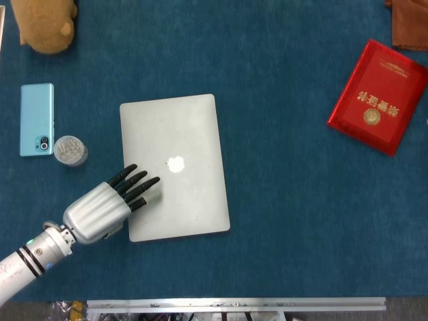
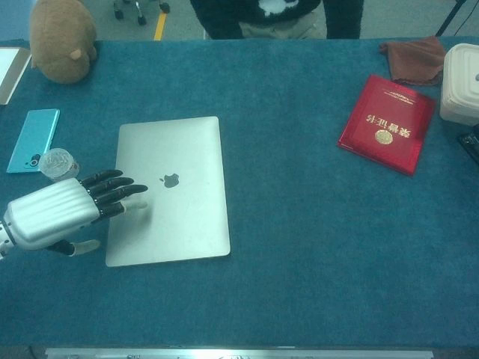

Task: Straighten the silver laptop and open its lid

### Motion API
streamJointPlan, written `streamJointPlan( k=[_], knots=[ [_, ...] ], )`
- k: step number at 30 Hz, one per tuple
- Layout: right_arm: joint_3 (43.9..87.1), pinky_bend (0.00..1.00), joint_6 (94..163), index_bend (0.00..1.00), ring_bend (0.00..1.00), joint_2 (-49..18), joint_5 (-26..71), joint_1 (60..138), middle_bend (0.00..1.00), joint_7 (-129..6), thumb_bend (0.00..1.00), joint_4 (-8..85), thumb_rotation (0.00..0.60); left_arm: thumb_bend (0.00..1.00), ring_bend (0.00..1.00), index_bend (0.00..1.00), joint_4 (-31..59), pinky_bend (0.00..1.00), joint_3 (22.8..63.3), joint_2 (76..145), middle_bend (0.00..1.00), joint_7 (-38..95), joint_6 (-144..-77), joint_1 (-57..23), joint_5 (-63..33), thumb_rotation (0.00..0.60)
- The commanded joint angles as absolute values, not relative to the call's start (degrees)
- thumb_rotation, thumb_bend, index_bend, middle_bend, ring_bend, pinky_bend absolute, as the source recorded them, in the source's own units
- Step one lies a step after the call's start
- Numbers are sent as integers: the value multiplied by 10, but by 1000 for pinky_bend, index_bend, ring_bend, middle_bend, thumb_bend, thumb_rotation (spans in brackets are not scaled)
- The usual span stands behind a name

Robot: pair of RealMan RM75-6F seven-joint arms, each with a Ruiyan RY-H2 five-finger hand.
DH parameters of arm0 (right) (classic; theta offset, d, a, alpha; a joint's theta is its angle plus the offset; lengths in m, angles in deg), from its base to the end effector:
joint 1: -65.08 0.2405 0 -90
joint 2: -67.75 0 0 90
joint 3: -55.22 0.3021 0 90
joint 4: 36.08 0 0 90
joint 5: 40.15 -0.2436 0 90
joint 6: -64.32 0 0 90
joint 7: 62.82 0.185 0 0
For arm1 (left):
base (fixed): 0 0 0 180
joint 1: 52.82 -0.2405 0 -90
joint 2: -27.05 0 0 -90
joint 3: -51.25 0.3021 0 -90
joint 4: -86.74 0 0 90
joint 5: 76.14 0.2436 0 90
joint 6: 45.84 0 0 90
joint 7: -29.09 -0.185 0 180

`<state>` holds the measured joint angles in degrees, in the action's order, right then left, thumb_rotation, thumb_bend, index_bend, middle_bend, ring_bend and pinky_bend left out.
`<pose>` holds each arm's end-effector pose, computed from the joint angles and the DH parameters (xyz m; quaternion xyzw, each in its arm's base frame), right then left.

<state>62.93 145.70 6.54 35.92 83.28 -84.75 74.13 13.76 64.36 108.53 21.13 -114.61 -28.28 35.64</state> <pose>-0.2531 -0.3065 0.1473 0.6287 -0.3221 0.3968 0.5861 -0.3098 0.2342 -0.0504 -0.8918 -0.1841 -0.2975 0.2868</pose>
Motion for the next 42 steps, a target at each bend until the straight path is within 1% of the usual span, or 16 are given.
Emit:
streamJointPlan(
  k=[1, 21, 42],
  knots=[
    [631, 26, 1457, 0, 0, 67, 358, 831, 18, -848, 128, 743, 600, 278, 0, 0, 142, 0, 645, 1089, 0, 212, -1149, -283, 355, 600],
    [639, 26, 1456, 0, 0, 73, 356, 822, 18, -849, 127, 749, 600, 278, 0, 0, 174, 0, 655, 1117, 0, 232, -1162, -284, 349, 600],
    [645, 26, 1464, 0, 0, 87, 362, 807, 18, -822, 127, 744, 600, 278, 0, 0, 143, 0, 653, 1140, 0, 215, -1149, -273, 342, 600]
  ],
)
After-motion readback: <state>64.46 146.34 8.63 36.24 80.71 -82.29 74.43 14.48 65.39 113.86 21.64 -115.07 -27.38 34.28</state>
